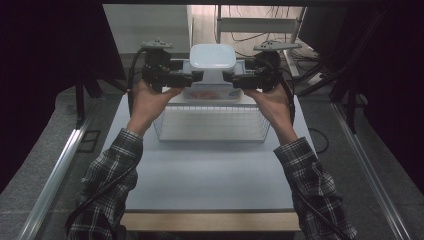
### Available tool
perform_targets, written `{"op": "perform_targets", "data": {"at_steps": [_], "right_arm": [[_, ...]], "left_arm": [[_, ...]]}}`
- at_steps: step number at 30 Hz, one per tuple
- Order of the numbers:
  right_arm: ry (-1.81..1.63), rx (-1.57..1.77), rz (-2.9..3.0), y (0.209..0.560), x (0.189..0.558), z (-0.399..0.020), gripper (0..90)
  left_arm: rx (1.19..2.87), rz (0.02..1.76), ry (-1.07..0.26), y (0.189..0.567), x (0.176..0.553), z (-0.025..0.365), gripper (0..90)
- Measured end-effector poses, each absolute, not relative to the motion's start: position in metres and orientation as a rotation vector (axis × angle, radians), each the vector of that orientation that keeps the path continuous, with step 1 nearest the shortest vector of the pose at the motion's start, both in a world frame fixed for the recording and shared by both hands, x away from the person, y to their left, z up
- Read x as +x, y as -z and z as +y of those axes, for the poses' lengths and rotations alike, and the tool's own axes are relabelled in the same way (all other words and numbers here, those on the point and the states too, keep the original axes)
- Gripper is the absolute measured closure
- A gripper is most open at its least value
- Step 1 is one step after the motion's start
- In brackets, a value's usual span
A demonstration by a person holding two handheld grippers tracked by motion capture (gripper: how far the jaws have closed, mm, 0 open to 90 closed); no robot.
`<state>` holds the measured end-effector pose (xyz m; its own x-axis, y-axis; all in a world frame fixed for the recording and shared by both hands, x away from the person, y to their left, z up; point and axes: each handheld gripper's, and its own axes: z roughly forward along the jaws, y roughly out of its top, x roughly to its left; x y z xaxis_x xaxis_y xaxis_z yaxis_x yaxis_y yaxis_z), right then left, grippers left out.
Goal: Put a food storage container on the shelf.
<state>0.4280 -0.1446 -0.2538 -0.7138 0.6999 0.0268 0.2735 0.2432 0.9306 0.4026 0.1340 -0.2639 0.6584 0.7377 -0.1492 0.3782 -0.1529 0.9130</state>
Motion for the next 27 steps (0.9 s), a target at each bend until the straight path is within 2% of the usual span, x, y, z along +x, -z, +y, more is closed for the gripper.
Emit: {"op": "perform_targets", "data": {"at_steps": [6, 27], "right_arm": [[-1.469, 0.868, 2.167, 0.270, 0.417, -0.151, 8.6], [-1.470, 0.819, 2.227, 0.317, 0.387, -0.171, 5.6]], "left_arm": [[1.807, 0.873, -0.385, 0.281, 0.389, 0.134, 10.1], [1.849, 0.823, -0.354, 0.338, 0.353, 0.135, 4.2]]}}
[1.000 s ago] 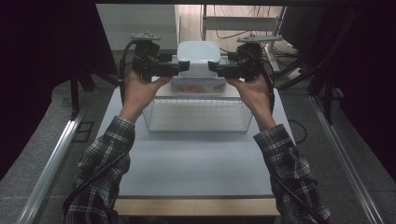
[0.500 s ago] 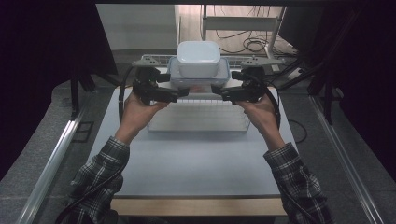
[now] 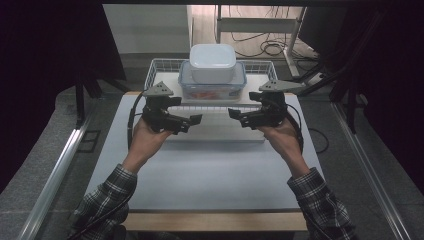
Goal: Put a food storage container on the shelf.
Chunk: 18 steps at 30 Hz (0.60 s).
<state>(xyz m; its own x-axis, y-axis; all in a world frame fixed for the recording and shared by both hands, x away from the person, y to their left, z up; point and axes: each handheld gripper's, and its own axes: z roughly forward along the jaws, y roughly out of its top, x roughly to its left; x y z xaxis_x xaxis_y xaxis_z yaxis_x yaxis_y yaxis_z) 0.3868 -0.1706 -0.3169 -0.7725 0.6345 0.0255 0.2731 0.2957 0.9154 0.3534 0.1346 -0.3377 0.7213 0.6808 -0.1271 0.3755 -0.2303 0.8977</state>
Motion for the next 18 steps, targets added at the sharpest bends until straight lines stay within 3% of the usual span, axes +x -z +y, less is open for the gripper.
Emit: {"op": "perform_targets", "data": {"at_steps": [18], "right_arm": [[-1.416, 0.794, 2.308, 0.371, 0.359, -0.174, 4.5]], "left_arm": [[1.883, 0.814, -0.364, 0.392, 0.323, 0.137, 3.3]]}}
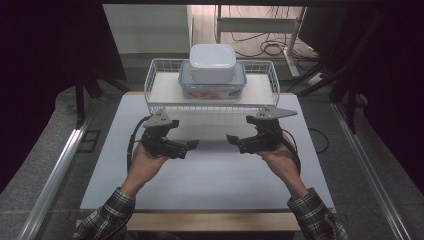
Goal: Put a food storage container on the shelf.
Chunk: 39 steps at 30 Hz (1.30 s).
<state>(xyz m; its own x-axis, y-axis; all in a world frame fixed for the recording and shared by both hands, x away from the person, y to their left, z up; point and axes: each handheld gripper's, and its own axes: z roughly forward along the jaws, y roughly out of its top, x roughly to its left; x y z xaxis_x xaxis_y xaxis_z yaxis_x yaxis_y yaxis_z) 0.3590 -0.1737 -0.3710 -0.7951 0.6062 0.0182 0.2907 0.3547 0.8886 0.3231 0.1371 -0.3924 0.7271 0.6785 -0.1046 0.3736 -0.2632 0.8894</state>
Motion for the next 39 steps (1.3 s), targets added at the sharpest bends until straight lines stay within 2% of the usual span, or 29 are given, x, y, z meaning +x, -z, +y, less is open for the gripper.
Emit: {"op": "perform_targets", "data": {"at_steps": [15, 39], "right_arm": [[-1.400, 0.803, 2.315, 0.394, 0.352, -0.180, 4.2], [-1.373, 0.832, 2.320, 0.414, 0.341, -0.194, 4.2]], "left_arm": [[1.891, 0.826, -0.408, 0.416, 0.313, 0.135, 3.6], [1.910, 0.855, -0.390, 0.437, 0.300, 0.138, 4.2]]}}
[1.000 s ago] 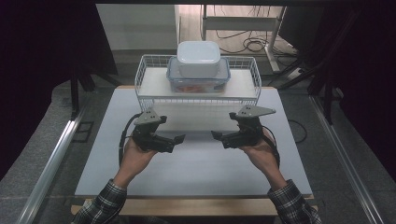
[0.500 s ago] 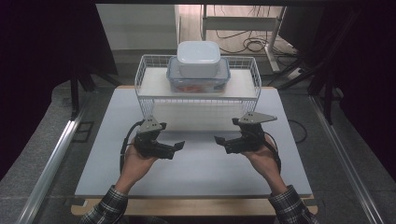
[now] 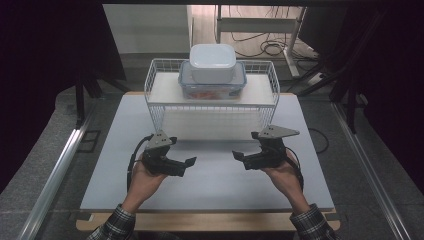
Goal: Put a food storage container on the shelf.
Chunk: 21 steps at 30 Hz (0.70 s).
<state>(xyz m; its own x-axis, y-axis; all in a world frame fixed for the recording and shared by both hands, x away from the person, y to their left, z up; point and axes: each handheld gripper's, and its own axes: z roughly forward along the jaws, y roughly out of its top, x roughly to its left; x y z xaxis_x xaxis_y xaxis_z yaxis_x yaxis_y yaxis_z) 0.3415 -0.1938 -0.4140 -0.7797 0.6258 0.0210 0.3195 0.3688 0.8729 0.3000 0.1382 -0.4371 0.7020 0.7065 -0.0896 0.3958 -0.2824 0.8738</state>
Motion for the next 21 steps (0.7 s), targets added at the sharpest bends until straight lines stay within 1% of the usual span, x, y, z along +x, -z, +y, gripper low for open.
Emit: {"op": "perform_targets", "data": {"at_steps": [13, 21], "right_arm": [[-1.337, 0.862, 2.345, 0.427, 0.341, -0.200, 4.2], [-1.332, 0.883, 2.345, 0.430, 0.339, -0.205, 3.4]], "left_arm": [[1.923, 0.901, -0.361, 0.452, 0.299, 0.145, 4.4], [1.928, 0.913, -0.370, 0.455, 0.295, 0.148, 4.2]]}}
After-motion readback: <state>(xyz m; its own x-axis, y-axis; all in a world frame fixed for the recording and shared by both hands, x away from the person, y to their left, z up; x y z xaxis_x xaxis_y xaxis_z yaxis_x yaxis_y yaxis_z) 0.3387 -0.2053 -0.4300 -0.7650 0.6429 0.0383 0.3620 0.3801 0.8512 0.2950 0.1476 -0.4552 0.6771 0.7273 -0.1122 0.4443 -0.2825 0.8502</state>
